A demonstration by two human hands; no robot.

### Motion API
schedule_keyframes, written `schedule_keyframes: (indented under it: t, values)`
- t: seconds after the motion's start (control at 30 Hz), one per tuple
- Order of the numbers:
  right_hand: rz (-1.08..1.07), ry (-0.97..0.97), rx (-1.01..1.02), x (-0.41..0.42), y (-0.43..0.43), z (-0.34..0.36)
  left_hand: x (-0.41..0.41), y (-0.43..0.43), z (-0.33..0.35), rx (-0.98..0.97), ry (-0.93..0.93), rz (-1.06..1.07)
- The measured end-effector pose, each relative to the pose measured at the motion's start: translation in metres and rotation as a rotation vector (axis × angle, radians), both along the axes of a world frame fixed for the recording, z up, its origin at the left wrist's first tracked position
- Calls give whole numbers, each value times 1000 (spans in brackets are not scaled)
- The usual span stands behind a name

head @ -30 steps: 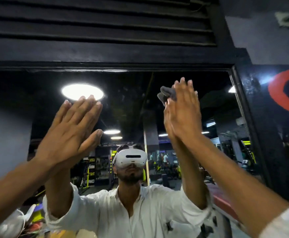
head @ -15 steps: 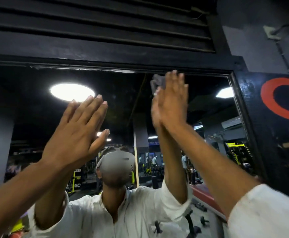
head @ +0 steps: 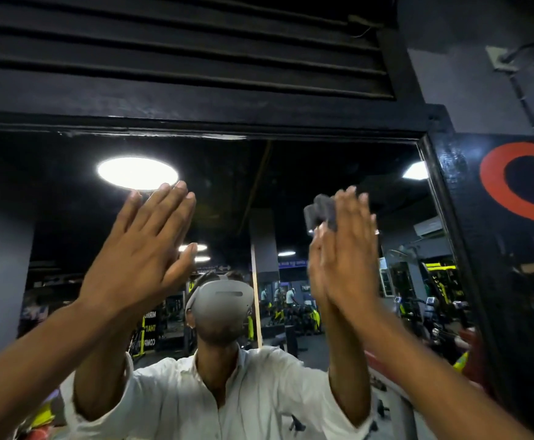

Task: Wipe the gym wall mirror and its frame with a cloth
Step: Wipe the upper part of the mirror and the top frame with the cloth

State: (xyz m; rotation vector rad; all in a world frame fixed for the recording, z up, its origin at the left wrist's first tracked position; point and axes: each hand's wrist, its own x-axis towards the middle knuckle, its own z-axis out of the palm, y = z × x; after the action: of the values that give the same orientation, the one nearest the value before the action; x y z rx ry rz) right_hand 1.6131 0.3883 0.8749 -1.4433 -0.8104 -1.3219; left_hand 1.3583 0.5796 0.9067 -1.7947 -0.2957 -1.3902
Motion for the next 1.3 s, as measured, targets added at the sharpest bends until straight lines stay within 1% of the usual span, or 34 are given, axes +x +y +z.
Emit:
schedule_keyframes:
  t: [0.03, 0.1, 0.13, 0.17, 0.2, 0.3, 0.37, 0.4, 0.43, 0.5, 0.57, 0.6, 0.63, 0.67, 0.73, 0.8, 0.87, 0.9, 0.97, 1.07, 1.13, 1.17, 1.2, 1.23, 1.3]
  values:
    - [5, -93, -70, -19, 12, -22, 0, 0, 0, 0, -2, 3]
    - [2, -344, -300, -46, 28, -59, 0, -2, -1, 1, -1, 12]
    - [-20, -446, -368, -48, 29, -60, 0, -2, -1, -1, -3, 14]
    - [-31, -491, -389, -44, 26, -47, 0, -3, -1, -2, -8, 15]
    - [-36, -452, -367, -38, 23, -25, 0, -3, 0, -2, -11, 16]
    - [12, -169, -155, -36, 24, 57, 0, -3, 1, 11, -17, 19]
    - [-4, -106, -85, -53, 38, 88, 1, -4, 0, 12, -14, 13]
    - [-18, -127, -110, -67, 49, 89, 0, -4, 0, 0, -12, -1]
    - [-19, -190, -163, -81, 60, 80, -1, -4, 0, -19, -14, -24]
    - [-14, -377, -307, -103, 72, 38, -8, -2, 0, -55, -24, -62]
    - [-30, -537, -418, -99, 68, -6, -22, 5, 2, -71, -35, -40]
    - [-45, -567, -441, -87, 61, -20, -33, 10, 5, -75, -31, -15]
    - [-54, -566, -431, -72, 53, -25, -44, 17, 9, -75, -21, 16]
    - [-62, -517, -394, -58, 44, -22, -56, 23, 13, -69, -7, 48]
    - [-48, -312, -302, -40, 30, 5, -75, 33, 19, -42, 35, 108]
    - [1, -138, -155, -42, 28, 45, -81, 39, 21, -19, 73, 124]
    - [-16, -76, -56, -65, 47, 75, -78, 43, 18, -12, 60, 91]
    - [-33, -90, -61, -81, 62, 81, -76, 45, 16, -11, 51, 71]
    - [-53, -203, -142, -118, 90, 68, -73, 48, 16, -18, 44, 26]
    - [-69, -474, -328, -151, 105, 7, -84, 54, 24, -16, 80, -37]
    - [-84, -585, -460, -143, 96, -26, -98, 61, 30, 1, 117, -55]
    - [-87, -591, -492, -133, 87, -32, -103, 64, 31, 9, 129, -54]
    - [-84, -556, -479, -122, 79, -29, -107, 66, 30, 15, 131, -47]
    - [-74, -488, -433, -113, 72, -19, -108, 68, 29, 17, 126, -36]
    - [-29, -275, -247, -111, 65, 19, -107, 68, 27, 23, 104, -21]
